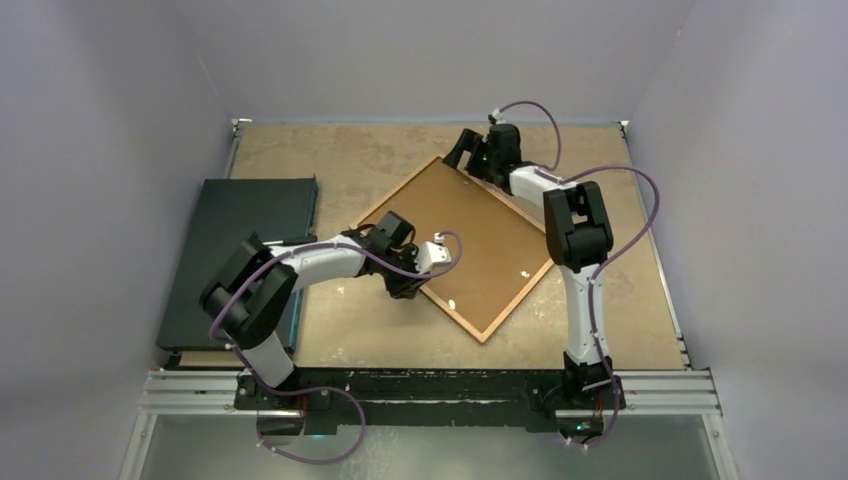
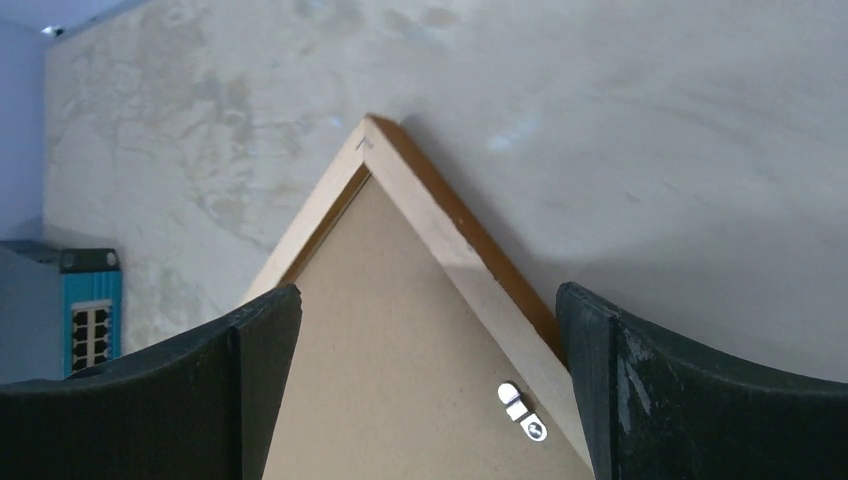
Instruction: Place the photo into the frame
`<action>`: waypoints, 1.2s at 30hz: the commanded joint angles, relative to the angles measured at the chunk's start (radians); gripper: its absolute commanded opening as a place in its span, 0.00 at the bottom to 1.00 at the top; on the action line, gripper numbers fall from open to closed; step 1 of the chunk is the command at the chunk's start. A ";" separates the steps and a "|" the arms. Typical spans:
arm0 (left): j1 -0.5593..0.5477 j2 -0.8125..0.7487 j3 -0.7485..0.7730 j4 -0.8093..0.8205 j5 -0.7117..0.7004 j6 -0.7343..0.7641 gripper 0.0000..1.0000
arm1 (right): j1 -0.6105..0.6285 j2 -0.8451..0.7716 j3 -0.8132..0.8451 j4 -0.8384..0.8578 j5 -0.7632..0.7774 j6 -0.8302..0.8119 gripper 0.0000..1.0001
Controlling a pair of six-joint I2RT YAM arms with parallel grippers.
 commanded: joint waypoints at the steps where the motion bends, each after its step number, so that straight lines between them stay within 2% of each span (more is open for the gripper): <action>1: -0.071 0.121 0.091 0.141 0.040 -0.077 0.33 | 0.169 0.072 0.167 -0.140 -0.250 0.046 0.99; 4: -0.101 0.149 0.131 0.149 0.062 -0.114 0.40 | 0.195 0.093 0.211 -0.167 -0.277 0.033 0.99; 7: -0.116 0.161 0.156 0.145 0.099 -0.165 0.49 | 0.184 0.062 0.179 -0.185 -0.279 0.017 0.99; 8: -0.117 0.157 0.164 0.131 0.116 -0.176 0.61 | 0.171 0.041 0.164 -0.192 -0.251 0.004 0.99; 10: -0.116 0.122 0.175 0.067 0.129 -0.177 0.69 | 0.134 -0.019 0.121 -0.183 -0.203 -0.008 0.99; 13: -0.081 0.011 0.151 0.003 0.129 -0.164 0.73 | 0.094 -0.127 0.062 -0.149 -0.122 -0.027 0.99; 15: -0.018 -0.059 0.164 -0.064 0.169 -0.168 0.73 | 0.087 -0.185 0.051 -0.170 -0.053 -0.063 0.99; 19: 0.146 -0.127 0.291 -0.226 0.193 -0.188 0.74 | 0.086 -0.324 -0.016 -0.138 0.047 -0.110 0.99; 21: 0.209 -0.145 0.347 -0.260 0.157 -0.184 0.75 | 0.070 -0.380 -0.070 -0.089 0.023 -0.090 0.99; 24: 0.322 -0.134 0.393 -0.220 0.100 -0.197 0.74 | -0.009 -0.440 -0.232 0.110 -0.170 0.052 0.99; 25: 0.365 -0.116 0.406 -0.197 0.085 -0.216 0.74 | -0.018 -0.449 -0.237 0.118 -0.188 0.073 0.99; 26: 0.414 -0.070 0.437 -0.185 0.074 -0.243 0.73 | -0.007 -0.452 -0.185 0.011 -0.035 0.003 0.99; 28: 0.503 0.028 0.511 -0.216 0.106 -0.266 0.73 | 0.091 -0.458 -0.058 -0.201 0.250 -0.125 0.99; 30: 0.568 0.123 0.576 -0.234 0.121 -0.299 0.72 | 0.155 -0.501 -0.060 -0.251 0.359 -0.160 0.99; 33: 0.601 0.228 0.616 -0.230 0.130 -0.325 0.80 | 0.108 -0.609 -0.229 -0.138 0.257 0.001 0.99; 36: 0.600 0.272 0.587 -0.173 0.138 -0.365 0.79 | 0.003 -0.637 -0.387 0.043 -0.025 0.144 0.99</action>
